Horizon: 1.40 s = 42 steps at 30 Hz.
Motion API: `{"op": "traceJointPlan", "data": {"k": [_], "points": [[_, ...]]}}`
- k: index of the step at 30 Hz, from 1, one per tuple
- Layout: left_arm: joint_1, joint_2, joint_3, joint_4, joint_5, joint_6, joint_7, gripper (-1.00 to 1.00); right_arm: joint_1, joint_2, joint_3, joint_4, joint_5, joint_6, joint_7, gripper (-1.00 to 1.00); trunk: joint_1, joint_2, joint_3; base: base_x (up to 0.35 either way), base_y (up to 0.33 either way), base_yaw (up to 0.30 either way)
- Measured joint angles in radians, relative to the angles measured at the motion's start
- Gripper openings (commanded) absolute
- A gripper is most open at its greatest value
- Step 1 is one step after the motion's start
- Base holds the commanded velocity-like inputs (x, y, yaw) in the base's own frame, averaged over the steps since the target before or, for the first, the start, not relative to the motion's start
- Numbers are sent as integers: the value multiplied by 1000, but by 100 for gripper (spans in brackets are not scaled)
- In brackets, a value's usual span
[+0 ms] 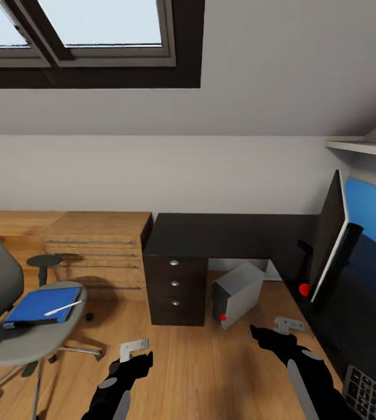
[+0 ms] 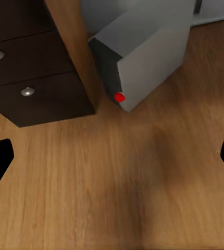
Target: In the bedroom, organize the workspace by keeping the computer under the desk, ensuring the monitor is on the desk, placing the keyboard on the desk next to the monitor, placing the mouse on the desk next to the keyboard, moving the folder from the swivel chair onto the desk next to the mouse, stacking the notebook on top of the folder with the pen on top of the notebook, and positioning the swivel chair next to the desk.
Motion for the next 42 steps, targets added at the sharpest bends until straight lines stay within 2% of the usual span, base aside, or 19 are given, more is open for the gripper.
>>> {"op": "traceJointPlan", "data": {"k": [11, 42], "points": [[0, 1, 0, 15, 1, -1, 1, 100, 0, -1, 0, 0, 3, 1, 1, 100, 0, 0, 0, 0, -93, -227], [0, 1, 4, 14, 1, -1, 1, 100, 0, 2, 4, 17, 5, -2, 4, 100, 0, 0, 0, 0, -12, -6]]}}
